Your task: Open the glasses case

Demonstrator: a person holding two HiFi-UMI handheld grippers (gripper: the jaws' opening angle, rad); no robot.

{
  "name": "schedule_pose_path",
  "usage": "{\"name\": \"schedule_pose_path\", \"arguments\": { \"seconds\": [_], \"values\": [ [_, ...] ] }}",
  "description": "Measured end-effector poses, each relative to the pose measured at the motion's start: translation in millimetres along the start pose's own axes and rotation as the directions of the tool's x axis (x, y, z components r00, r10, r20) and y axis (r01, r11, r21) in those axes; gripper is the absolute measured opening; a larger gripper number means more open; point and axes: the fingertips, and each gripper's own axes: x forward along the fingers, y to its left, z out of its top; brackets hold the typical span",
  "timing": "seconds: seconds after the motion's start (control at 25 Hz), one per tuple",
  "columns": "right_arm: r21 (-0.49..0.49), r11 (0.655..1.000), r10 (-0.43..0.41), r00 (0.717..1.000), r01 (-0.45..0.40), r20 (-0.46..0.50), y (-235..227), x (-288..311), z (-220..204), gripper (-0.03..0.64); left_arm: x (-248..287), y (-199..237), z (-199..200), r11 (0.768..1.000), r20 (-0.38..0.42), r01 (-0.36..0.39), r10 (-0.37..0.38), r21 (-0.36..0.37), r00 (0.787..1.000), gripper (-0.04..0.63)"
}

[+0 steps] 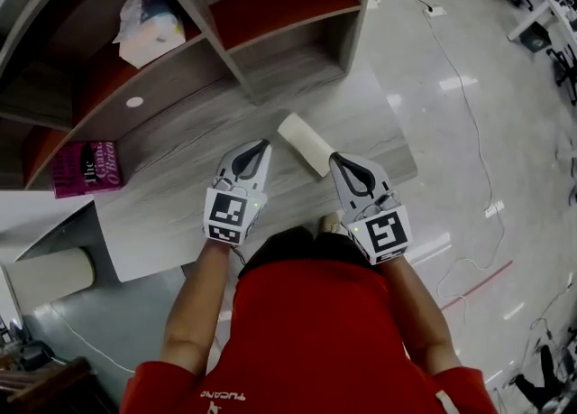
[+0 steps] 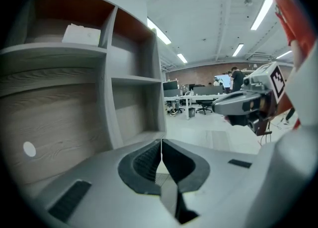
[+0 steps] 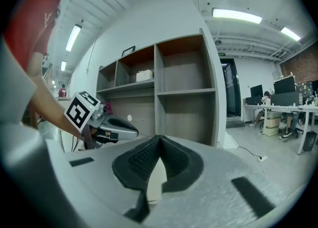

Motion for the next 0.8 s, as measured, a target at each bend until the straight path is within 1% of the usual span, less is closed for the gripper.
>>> {"name": "schedule_pose_path", "arguments": {
  "seconds": [0.16, 0.32, 0.56, 0.6, 0.64, 0.68, 0.8],
  "values": [
    [0.003, 1.000, -0.020, 0.999, 0.020, -0.034, -4, 10, -6, 0.005, 16, 6, -18, 1.000, -0.060, 0.018, -0.018, 0.003, 0.998, 0.011],
    [-0.024, 0.999, -0.046, 0.998, 0.045, -0.039, -6, 20, -10, 0.005, 29, 8, -37, 0.998, -0.123, 0.060, -0.063, -0.023, 0.990, 0.012],
    [-0.034, 0.998, -0.061, 0.993, 0.058, -0.097, -1, 33, -26, 0.007, 42, 11, -54, 0.994, -0.176, 0.108, -0.112, -0.033, 0.978, 0.015],
    [-0.035, 0.998, -0.059, 0.992, 0.055, -0.112, 0, 36, -29, 0.023, 44, 12, -56, 0.992, -0.180, 0.119, -0.123, -0.035, 0.976, 0.036],
    [-0.036, 0.998, -0.058, 0.990, 0.054, -0.126, 1, 38, -33, 0.035, 46, 11, -59, 0.991, -0.187, 0.131, -0.136, -0.040, 0.973, 0.074],
    [-0.040, 0.998, -0.058, 0.989, 0.053, -0.136, 1, 41, -36, 0.044, 48, 11, -62, 0.989, -0.198, 0.142, -0.149, -0.046, 0.969, 0.098],
    [-0.059, 0.997, -0.063, 0.982, 0.053, -0.180, 2, 48, -49, 0.095, 52, 10, -70, 0.983, -0.231, 0.176, -0.185, -0.059, 0.955, 0.134]
  ]
}}
